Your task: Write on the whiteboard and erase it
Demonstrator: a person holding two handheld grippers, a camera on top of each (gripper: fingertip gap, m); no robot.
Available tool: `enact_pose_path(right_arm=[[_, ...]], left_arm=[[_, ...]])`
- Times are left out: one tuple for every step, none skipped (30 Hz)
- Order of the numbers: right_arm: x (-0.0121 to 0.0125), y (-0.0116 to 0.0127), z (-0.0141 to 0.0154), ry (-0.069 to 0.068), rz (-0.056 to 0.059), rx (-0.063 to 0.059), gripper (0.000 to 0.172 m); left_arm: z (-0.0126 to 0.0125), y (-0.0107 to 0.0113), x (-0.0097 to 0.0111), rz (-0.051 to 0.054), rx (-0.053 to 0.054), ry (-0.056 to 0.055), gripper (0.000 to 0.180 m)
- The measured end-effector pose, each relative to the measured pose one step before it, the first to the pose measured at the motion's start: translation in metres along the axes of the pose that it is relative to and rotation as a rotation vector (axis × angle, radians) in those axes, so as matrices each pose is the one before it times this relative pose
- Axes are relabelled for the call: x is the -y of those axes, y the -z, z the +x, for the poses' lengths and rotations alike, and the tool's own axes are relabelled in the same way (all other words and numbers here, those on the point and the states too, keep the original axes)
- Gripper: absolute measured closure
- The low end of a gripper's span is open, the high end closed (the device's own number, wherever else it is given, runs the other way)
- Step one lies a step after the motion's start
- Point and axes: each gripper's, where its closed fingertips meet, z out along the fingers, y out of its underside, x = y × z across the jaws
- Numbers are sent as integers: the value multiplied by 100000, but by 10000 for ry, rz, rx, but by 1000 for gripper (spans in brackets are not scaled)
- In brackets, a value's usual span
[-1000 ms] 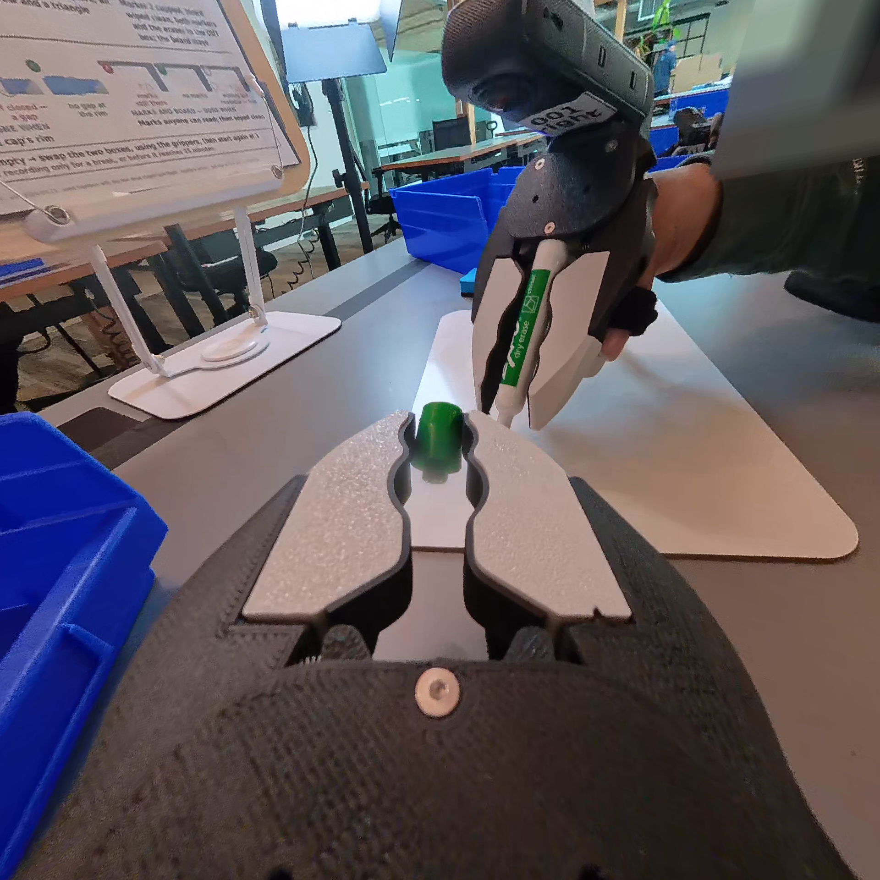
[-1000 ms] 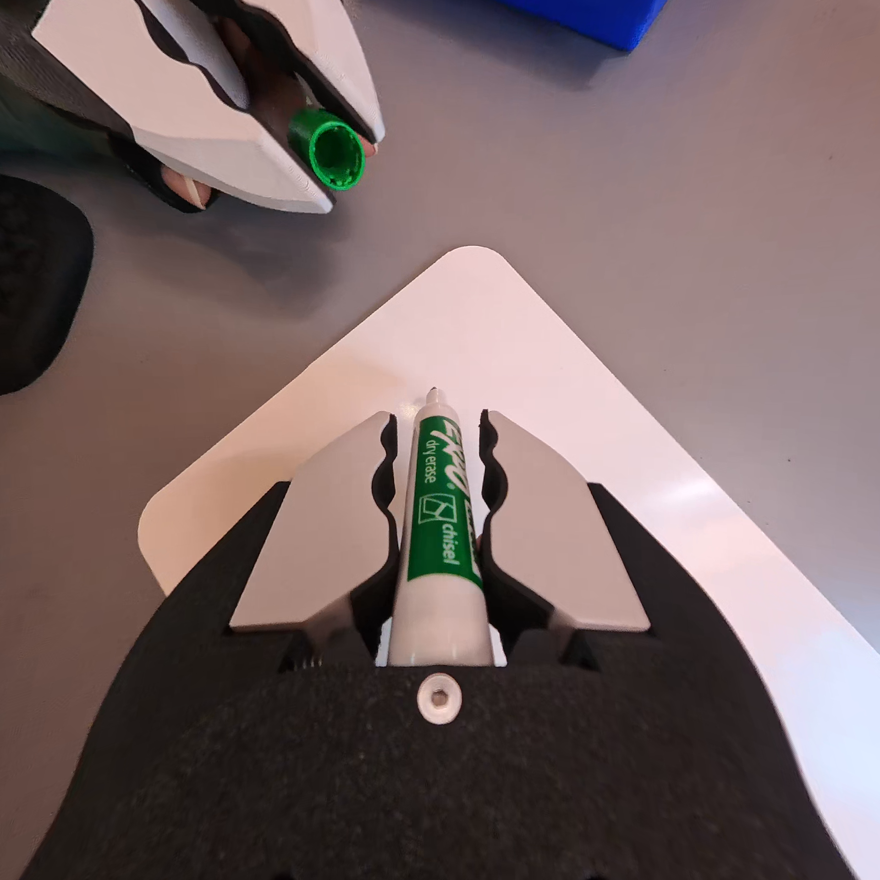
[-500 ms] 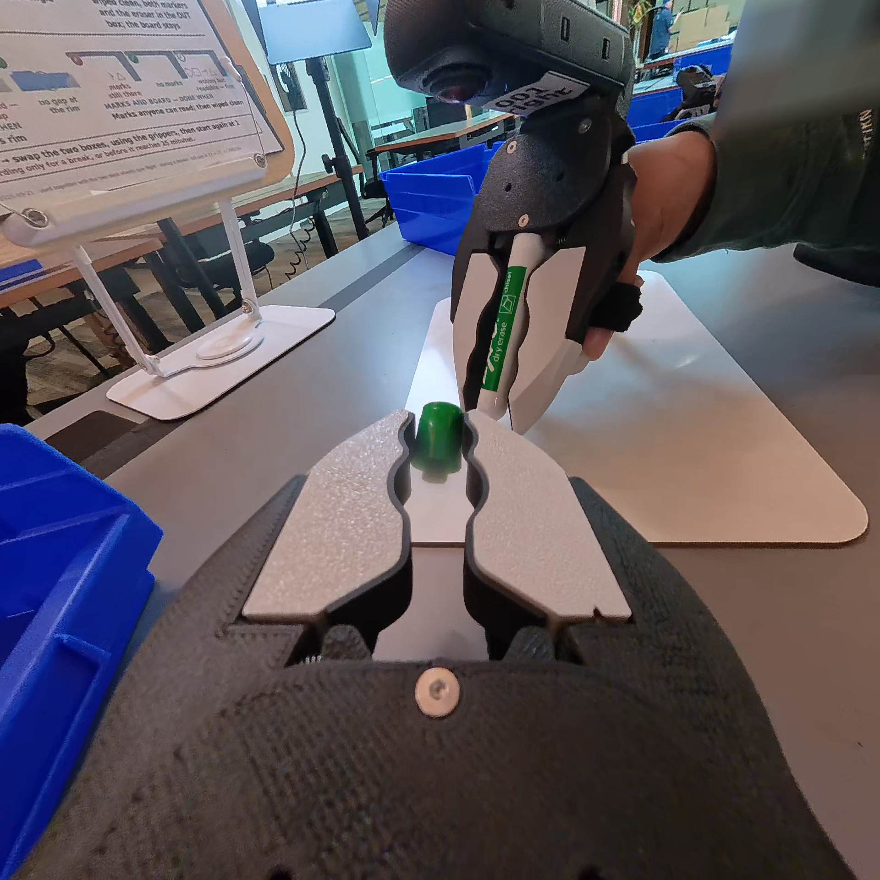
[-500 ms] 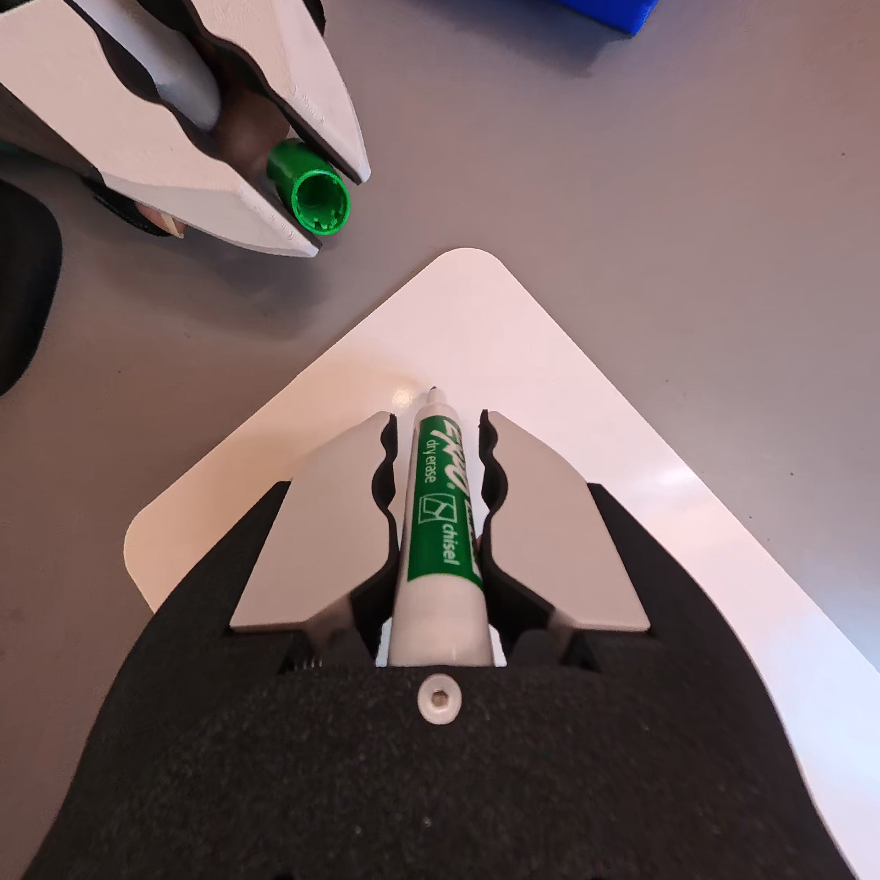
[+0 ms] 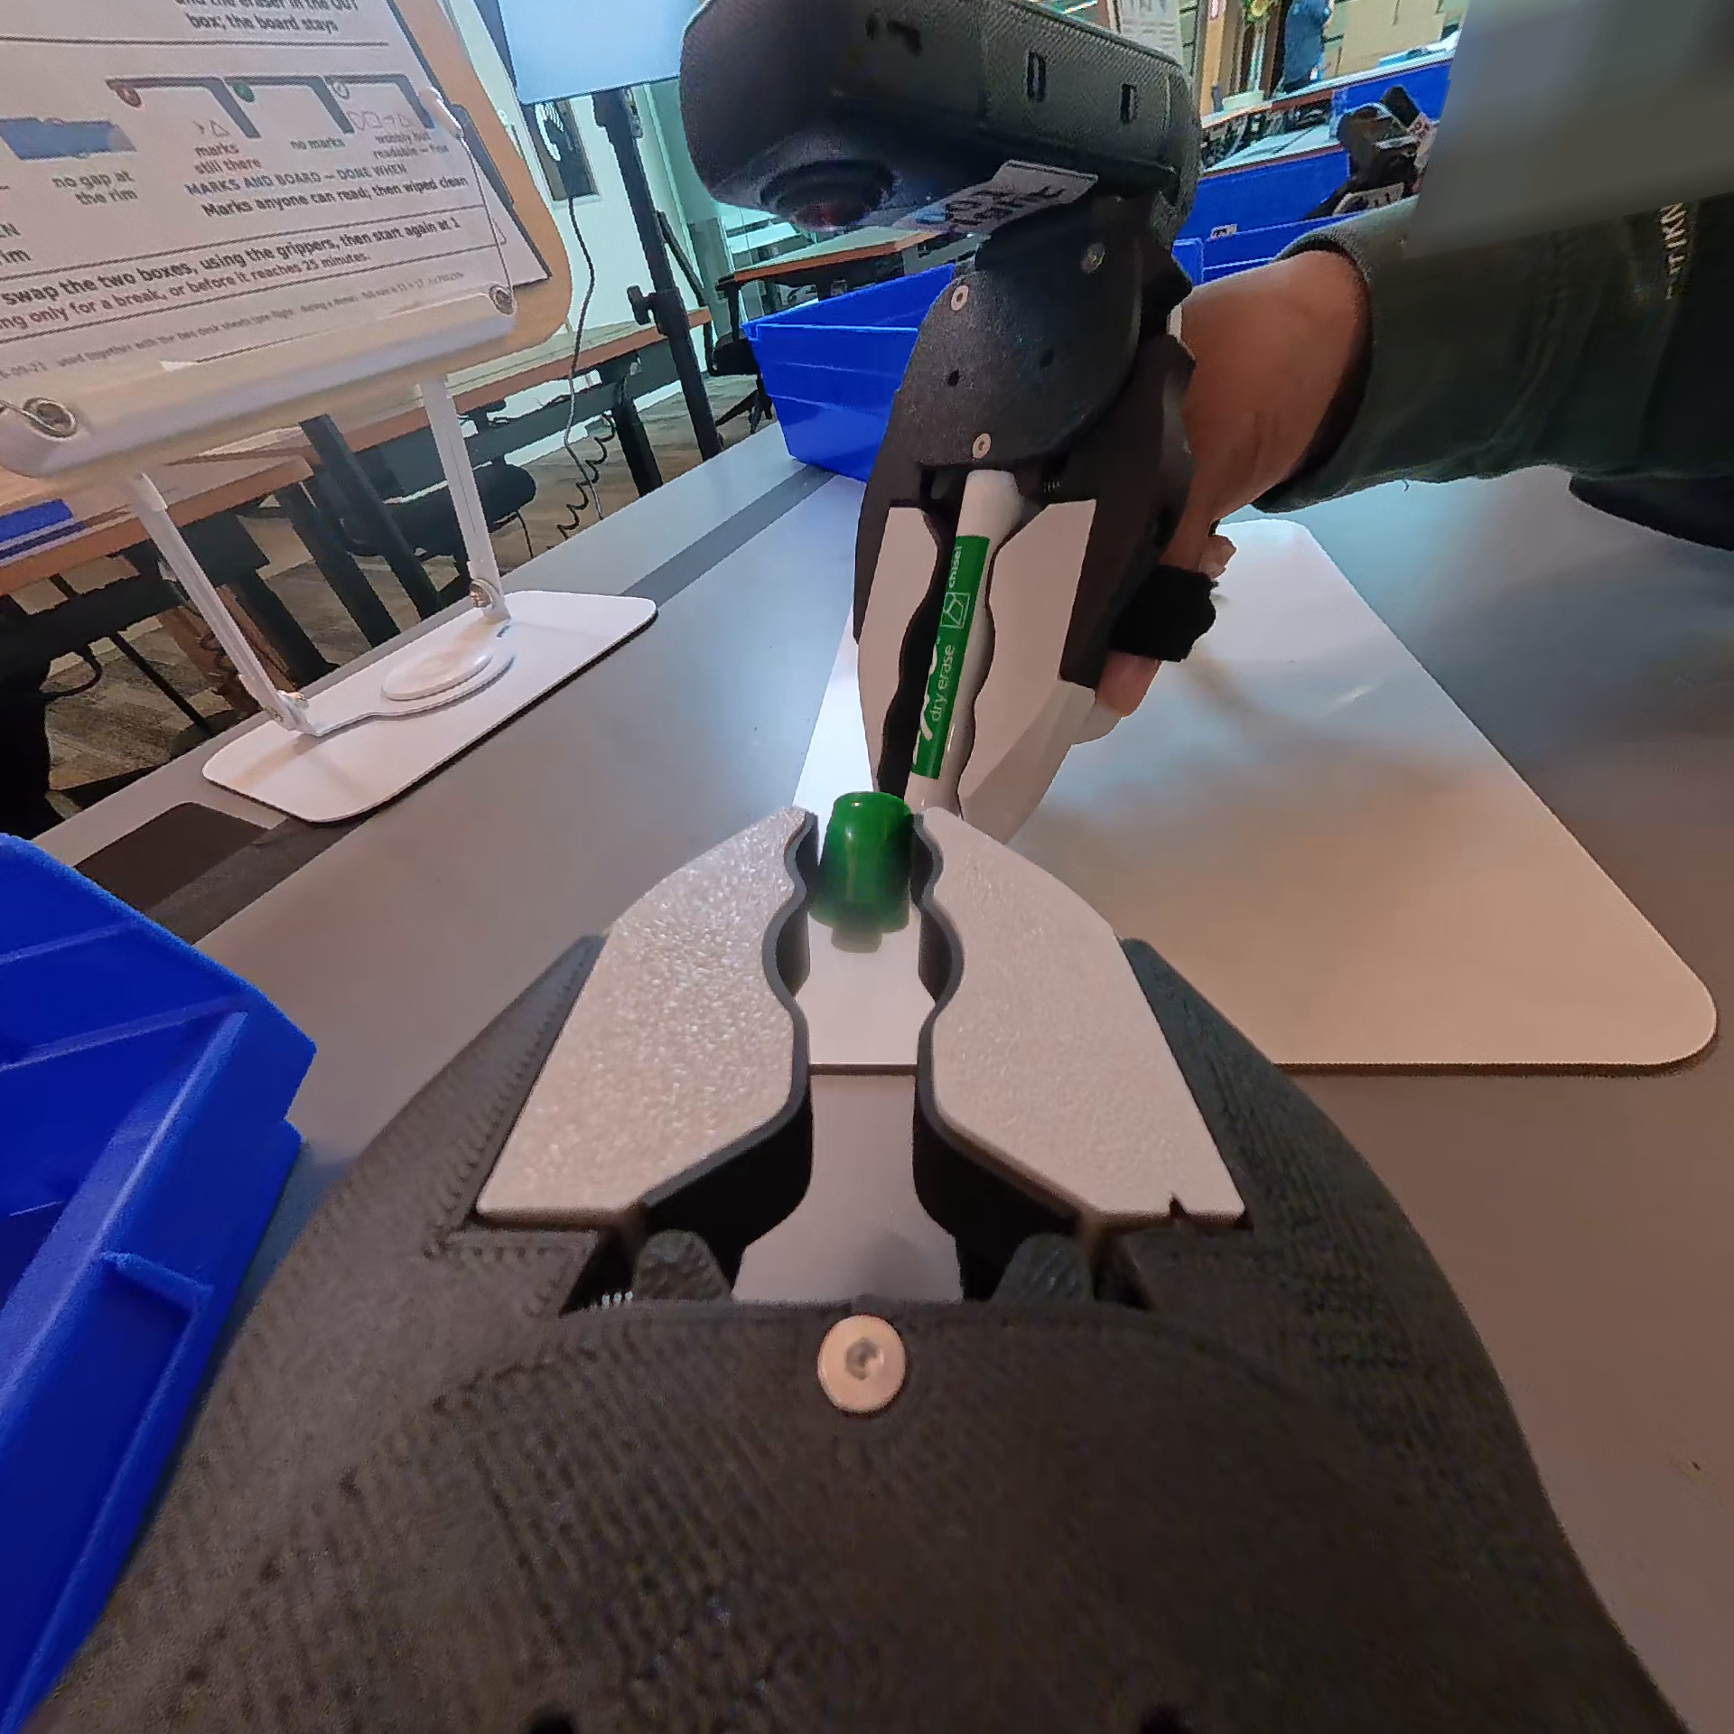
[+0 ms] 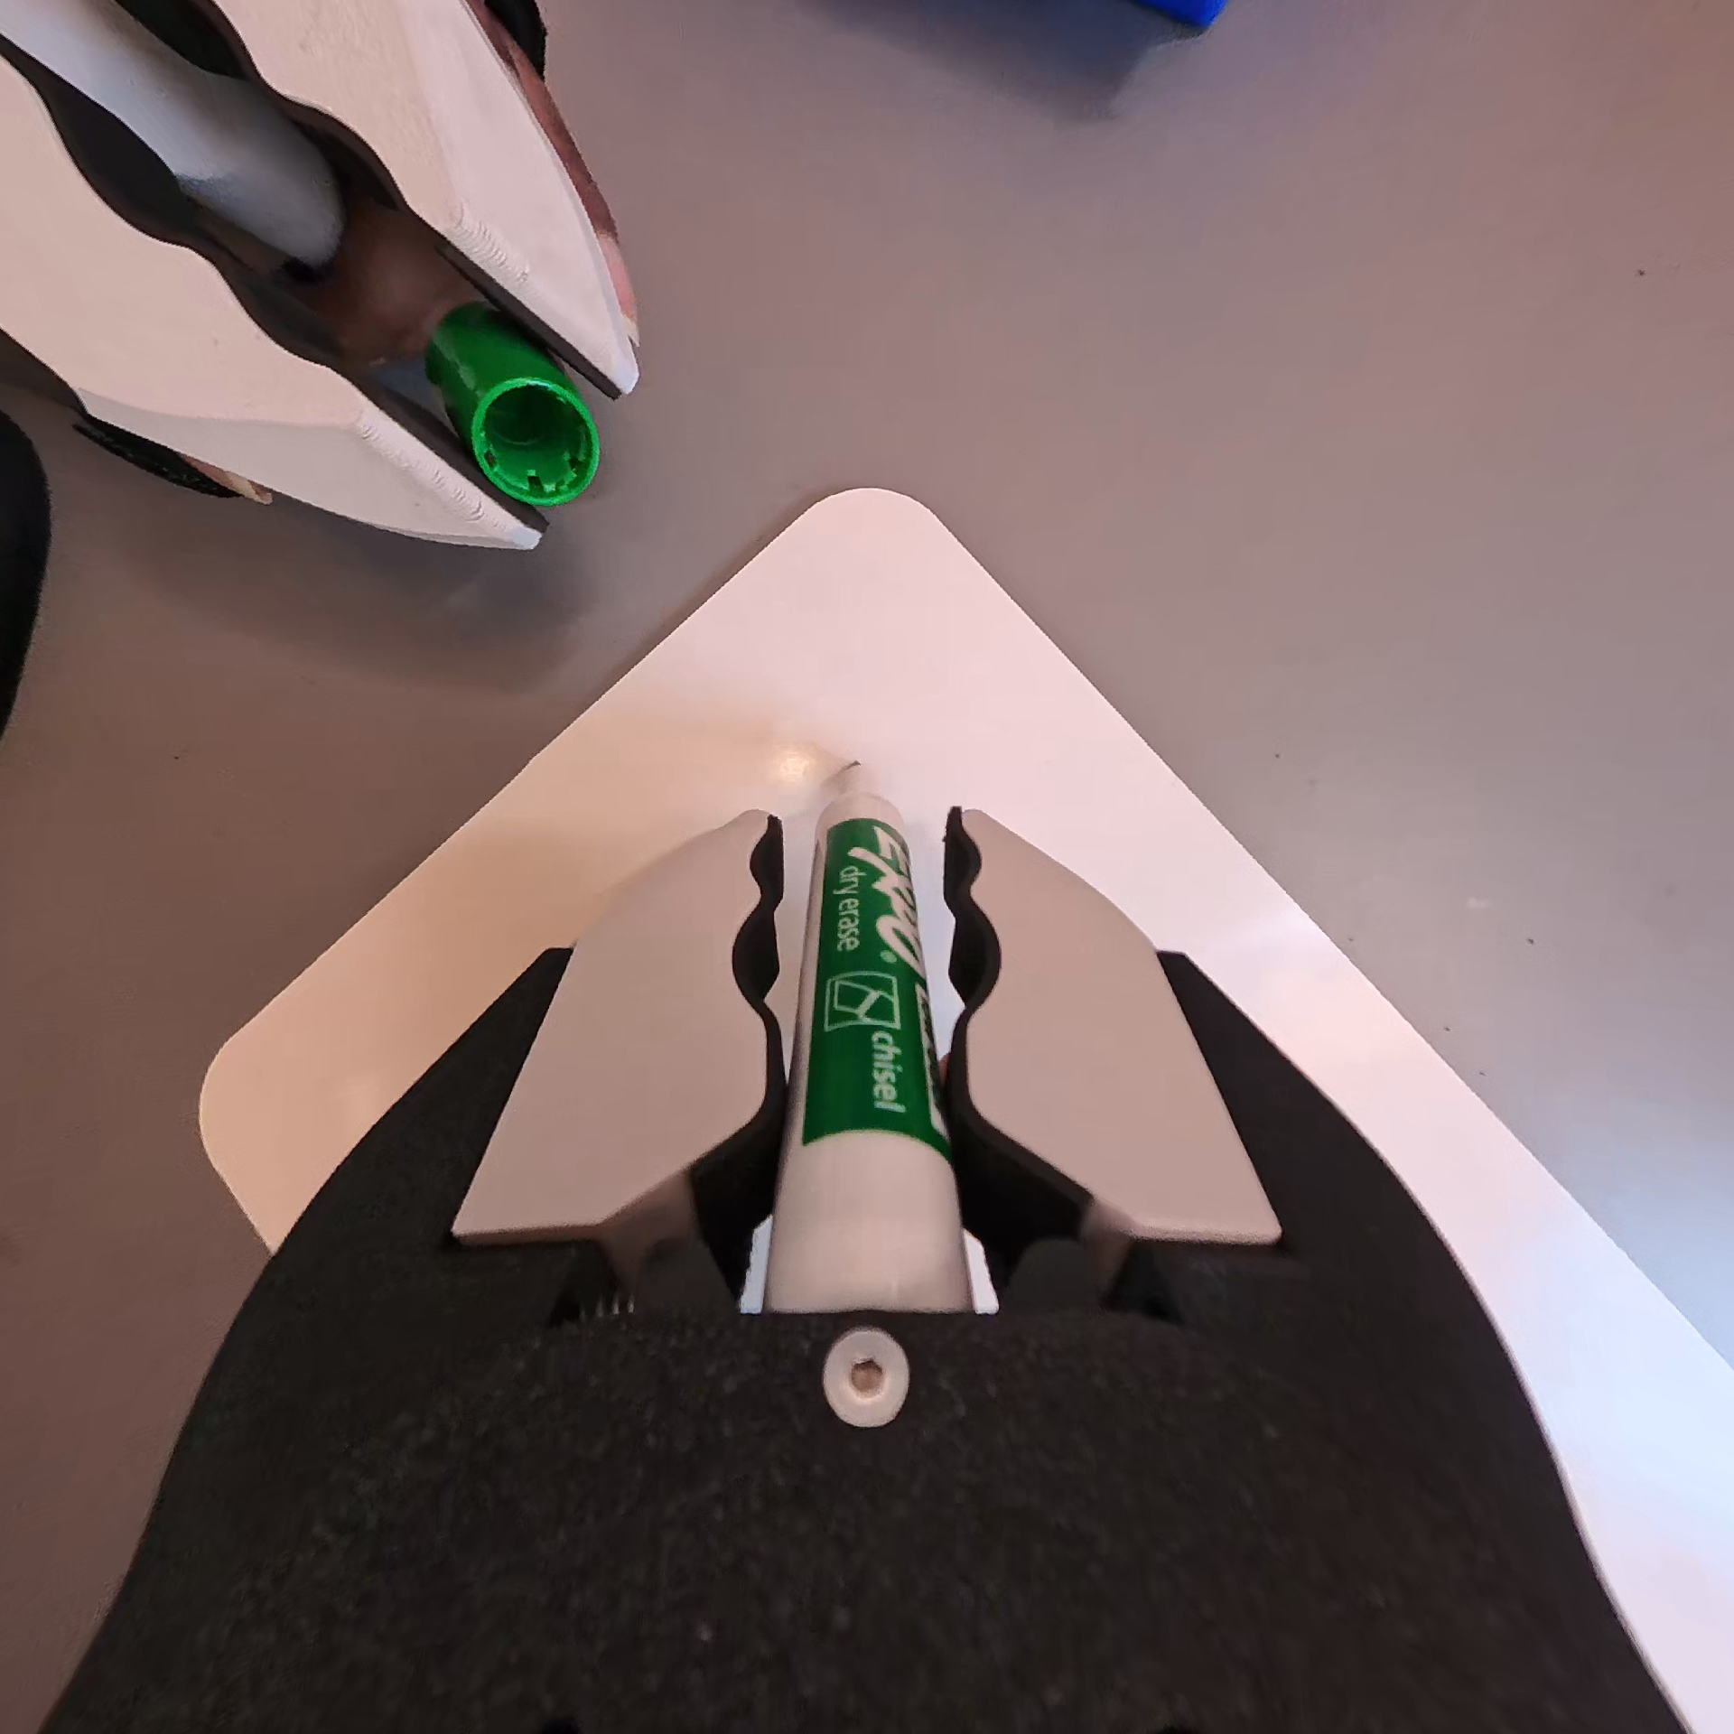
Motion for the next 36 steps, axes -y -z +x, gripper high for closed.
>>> enact_pose_path(right_arm=[[-51, -23, 12, 19, -33, -9, 137], [-43, 1, 3, -9, -24, -5, 137], [-74, 8, -12, -22, -37, -1, 137], [-66, 12, -53, 6, -22, 14, 137], [-86, 10, -88, 8, -21, 19, 137], [-127, 16, -109, 7, -41, 5, 137], [-105, 37, -153, 30, -19, 23, 136], [-132, 51, -199, 18, -33, 44, 136], [-152, 60, -206, 16, -36, 32, 136], [-170, 77, -248, 35, -42, 41, 136], [-194, 87, -300, 33, -41, 55, 136], [-197, 70, -338, 39, -40, 58, 136], [-228, 70, -398, 41, -54, 82, 136], [-222, 70, -427, 46, -42, 74, 136], [-222, 49, -461, 56, -46, 76, 136], [-225, 44, -496, 61, -38, 80, 136], [-207, 40, -504, 62, -37, 78, 136], [-221, 43, -498, 65, -50, 67, 136], [-202, 45, -504, 58, -47, 82, 136], [-194, 29, -501, 49, -51, 93, 136], [-139, 26, -411, 55, -43, 66, 136], [-83, 15, -298, 54, -28, 28, 136], [6, 27, -110, 31, 9, -16, 137], [110, 35, 4, -14, 54, 2, 137], [235, 105, 166, -54, 109, -11, 137], [311, 148, 388, -58, 119, -72, 137], [324, 170, 533, -60, 101, -90, 137], [349, 133, 627, -82, 101, -96, 137], [346, 96, 697, -96, 94, -97, 137], [286, 32, 701, -92, 71, -95, 137], [224, -35, 701, -85, 35, -96, 137], [162, -79, 627, -80, 23, -71, 137], [100, -111, 559, -75, 6, -58, 137], [65, -129, 426, -67, -1, -20, 136], [42, -115, 299, -54, 0, 13, 137], [12, -109, 201, -48, -10, 29, 136]], left_arm=[[-6, 3, 4, 5, 3, 7, 162], [-12, 8, 2, 5, 1, 7, 162], [-10, 3, 4, 5, 6, 7, 162], [-8, 4, 1, 2, 3, 5, 162], [-7, 0, -1, -1, 6, 2, 162], [4, -4, -2, -3, 1, -3, 162], [17, -9, -14, -7, -4, -7, 162], [8, 7, -7, -7, 0, -8, 162], [4, -9, -1, -5, 5, -7, 162], [7, -4, -14, -5, -1, -5, 162], [-2, 3, -5, -4, 2, 0, 162], [-6, -5, -4, -3, 0, 1, 162], [7, -9, -7, -7, -4, 1, 162], [-8, 3, -6, -4, 7, 2, 162], [8, -4, -2, -3, 1, 1, 162], [0, 1, -1, -1, 0, 1, 162], [-2, 1, -3, -2, 0, -3, 162], [0, 2, 2, 0, 8, -5, 162], [-2, 6, 4, 3, 3, -7, 162], [-18, 8, 8, 8, 13, 0, 162], [-15, 2, 12, 6, 3, 17, 162], [-16, 2, 1, 0, -10, 31, 162], [-37, 3, -2, -2, 4, 27, 162], [-10, 5, -6, -1, 1, 18, 162], [-14, 9, 17, 12, -7, 23, 162], [-31, 21, 25, 23, 3, 31, 162], [-26, 27, 16, 11, -14, 45, 162], [-57, 11, 21, 18, -4, 69, 162], [-66, 29, 28, 28, -4, 80, 162], [-53, 22, 18, 10, -17, 83, 162], [-27, 2, -36, -24, -22, 98, 162], [-32, 11, -5, -9, -15, 70, 162], [-34, 15, 25, 20, 2, 32, 162], [-16, 16, 12, 14, 6, 12, 162], [-1, -2, 3, 3, 0, -2, 162], [18, -1, -3, -5, -4, -13, 161]])
